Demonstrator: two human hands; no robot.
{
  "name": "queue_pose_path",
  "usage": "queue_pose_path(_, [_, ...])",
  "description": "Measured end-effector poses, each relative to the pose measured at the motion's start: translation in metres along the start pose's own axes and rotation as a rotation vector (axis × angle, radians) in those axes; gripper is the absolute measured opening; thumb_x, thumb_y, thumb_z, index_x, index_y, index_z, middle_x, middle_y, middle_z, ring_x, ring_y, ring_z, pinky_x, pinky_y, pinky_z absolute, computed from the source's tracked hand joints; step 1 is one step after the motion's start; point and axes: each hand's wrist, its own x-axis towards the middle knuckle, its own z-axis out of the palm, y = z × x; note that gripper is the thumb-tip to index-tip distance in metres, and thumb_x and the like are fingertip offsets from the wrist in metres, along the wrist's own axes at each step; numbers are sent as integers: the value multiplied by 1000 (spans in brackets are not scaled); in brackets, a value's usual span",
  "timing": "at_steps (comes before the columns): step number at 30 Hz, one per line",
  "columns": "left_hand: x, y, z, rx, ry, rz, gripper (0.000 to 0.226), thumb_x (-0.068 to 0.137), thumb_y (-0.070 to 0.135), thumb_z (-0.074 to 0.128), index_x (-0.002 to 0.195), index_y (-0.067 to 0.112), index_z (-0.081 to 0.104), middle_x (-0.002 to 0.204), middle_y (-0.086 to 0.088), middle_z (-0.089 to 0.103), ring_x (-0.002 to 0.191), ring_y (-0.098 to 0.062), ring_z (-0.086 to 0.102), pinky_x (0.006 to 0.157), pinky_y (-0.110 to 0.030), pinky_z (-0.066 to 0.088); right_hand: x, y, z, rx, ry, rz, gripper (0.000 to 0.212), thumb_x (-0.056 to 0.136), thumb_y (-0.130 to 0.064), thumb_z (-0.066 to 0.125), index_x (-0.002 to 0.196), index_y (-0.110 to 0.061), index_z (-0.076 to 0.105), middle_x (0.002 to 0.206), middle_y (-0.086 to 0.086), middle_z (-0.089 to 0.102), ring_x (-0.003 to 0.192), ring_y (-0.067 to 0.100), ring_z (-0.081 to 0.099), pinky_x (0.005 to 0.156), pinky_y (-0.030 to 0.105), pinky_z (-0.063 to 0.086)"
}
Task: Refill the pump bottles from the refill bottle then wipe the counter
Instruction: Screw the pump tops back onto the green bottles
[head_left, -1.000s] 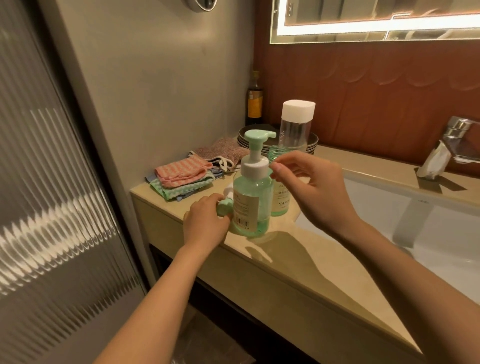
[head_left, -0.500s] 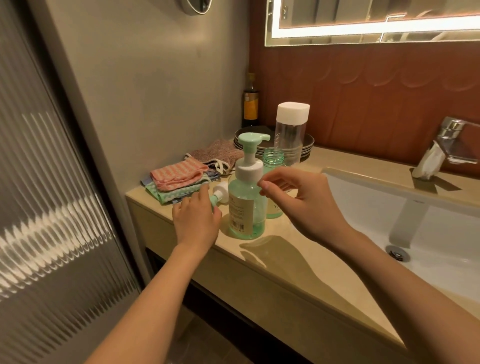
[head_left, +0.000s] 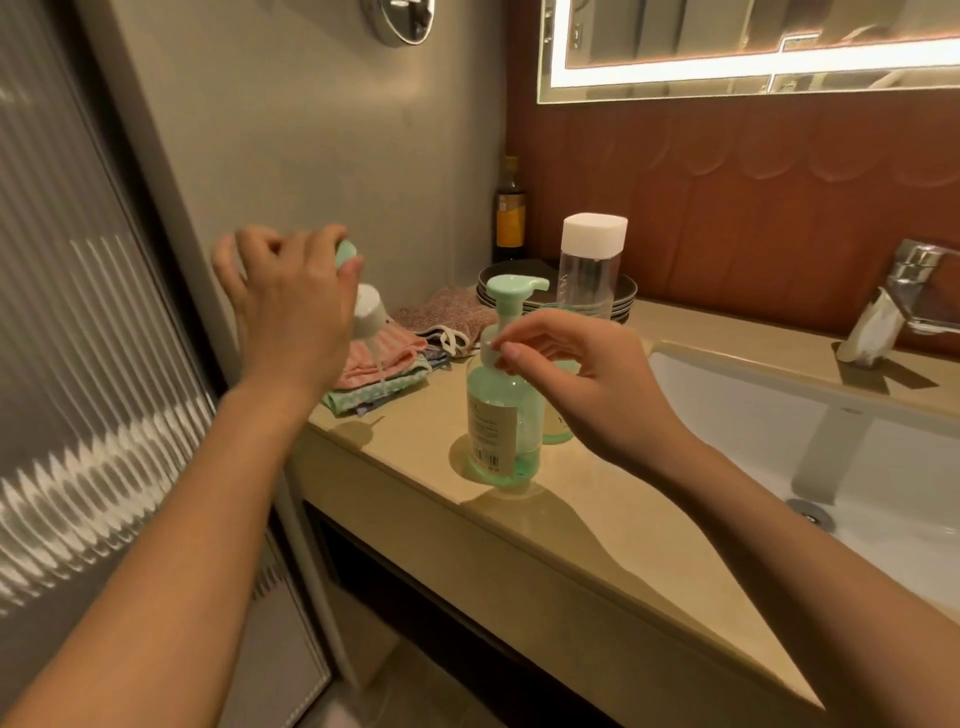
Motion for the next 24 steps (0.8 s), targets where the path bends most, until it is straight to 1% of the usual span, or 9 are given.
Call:
queue_pose_path(4, [36,16,-50,3,35,96,42,99,41,37,119,13,60,115,-15,61,112,-35,37,103,-53,20,16,-13,4,3,7,-49,20,92,-21,58,111,-18,65,101,-12,64,95,-3,59,83,8,46])
queue_pose_path(8, [62,46,-85,-65,-12,184,43,97,45,38,122,18,61,114,-16,54,117,-31,34,104,-46,19,38,-25,4,46,25,-22,44,90,-32,61,131,-20,50,124,-9,57,111,0,52,88,8,42])
queue_pose_path(10, [70,58,-94,-81,-30,229,44,96,48,38,120,21,62,105,-9,51,116,-28,35,103,-43,20,50,-30,1,122,24,34,57,86,-42,64,136,-21,45,133,-5,54,117,4,51,94,19,44])
queue_pose_path(12, [75,68,-98,-110,-56,249,44,96,51,37,117,23,64,96,-1,42,116,-27,36,102,-41,21,57,-33,-2,226,13,73,66,80,-51,66,135,-21,45,131,-1,56,116,10,55,97,34,48])
queue_pose_path(15, [77,82,-100,-158,-80,267,42,95,52,37,113,26,65,93,4,43,119,-24,37,103,-42,20,57,-35,-8,293,9,75,59,81,-46,67,130,-19,49,123,-1,61,108,11,61,93,39,52])
queue_pose_path(19, [69,97,-92,-289,-84,286,39,94,53,39,105,29,68,78,14,47,115,-20,44,104,-45,22,44,-35,-14,367,33,61,37,86,-31,66,118,-16,56,109,5,66,96,14,65,85,27,55])
queue_pose_path(21, [63,102,-83,-411,-108,302,39,93,55,42,105,30,68,84,16,58,111,-17,50,103,-47,28,38,-31,-18,347,67,68,34,85,-28,67,115,-15,57,105,5,66,94,14,64,79,21,54])
queue_pose_path(22, [59,102,-77,-490,-132,303,42,90,58,42,108,30,68,94,12,64,111,-18,53,102,-50,31,36,-28,-20,332,85,78,35,84,-27,68,114,-14,57,104,5,67,93,14,64,77,20,54])
queue_pose_path(24, [51,103,-62,-647,-185,302,59,84,66,35,122,29,60,117,4,64,117,-19,53,103,-53,35,31,-19,-26,325,106,109,38,82,-27,70,115,-12,57,103,6,66,94,17,64,78,23,55])
